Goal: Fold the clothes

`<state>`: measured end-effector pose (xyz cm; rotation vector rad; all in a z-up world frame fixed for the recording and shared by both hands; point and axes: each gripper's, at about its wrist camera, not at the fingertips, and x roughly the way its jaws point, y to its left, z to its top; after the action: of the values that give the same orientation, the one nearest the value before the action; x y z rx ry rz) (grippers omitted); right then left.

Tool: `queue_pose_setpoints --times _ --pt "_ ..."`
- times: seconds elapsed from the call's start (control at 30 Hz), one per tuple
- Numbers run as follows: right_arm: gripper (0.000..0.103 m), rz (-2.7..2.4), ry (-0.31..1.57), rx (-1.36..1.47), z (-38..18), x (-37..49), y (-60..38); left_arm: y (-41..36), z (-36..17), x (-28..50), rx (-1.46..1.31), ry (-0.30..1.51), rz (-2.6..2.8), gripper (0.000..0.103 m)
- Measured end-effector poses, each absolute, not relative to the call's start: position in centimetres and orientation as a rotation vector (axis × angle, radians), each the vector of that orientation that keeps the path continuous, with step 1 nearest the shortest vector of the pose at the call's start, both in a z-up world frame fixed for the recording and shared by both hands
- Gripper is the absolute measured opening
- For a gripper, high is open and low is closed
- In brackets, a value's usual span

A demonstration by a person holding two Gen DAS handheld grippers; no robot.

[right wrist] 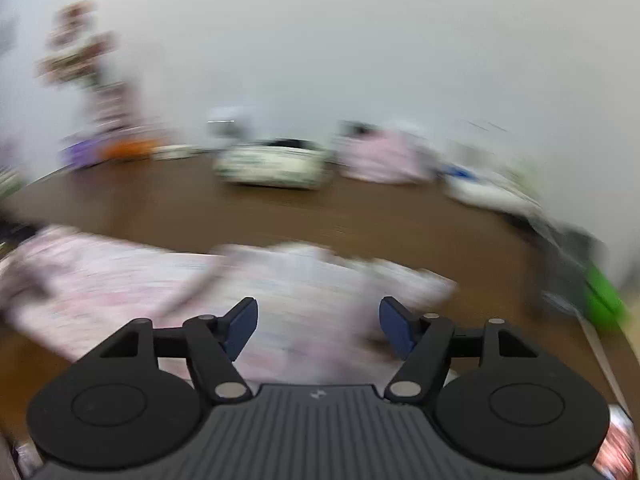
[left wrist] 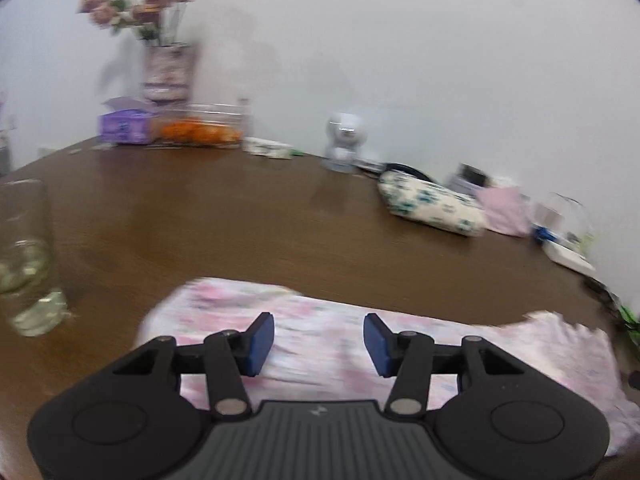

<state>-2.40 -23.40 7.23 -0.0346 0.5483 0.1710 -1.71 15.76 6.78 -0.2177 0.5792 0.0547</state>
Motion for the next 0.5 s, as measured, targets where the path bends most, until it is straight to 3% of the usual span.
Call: queue_pose_setpoints --times 0.23,0.37,0.5 --pt "0.069 0.057 0.648 0.135 3.8 -2.8 -26.3 9.7 3.8 1.0 -0.151 0.691 -0.098 0.048" --pt "0.078 0.061 0.638 0.147 3.0 -1.7 -24.3 8.1 2.7 0.7 -0.084 0.702 -0.099 0.049" --pt "0.072 0.052 0.657 0.105 2.1 -1.1 -22.6 8.3 2.5 0.1 -0.067 0.694 -0.102 0.049"
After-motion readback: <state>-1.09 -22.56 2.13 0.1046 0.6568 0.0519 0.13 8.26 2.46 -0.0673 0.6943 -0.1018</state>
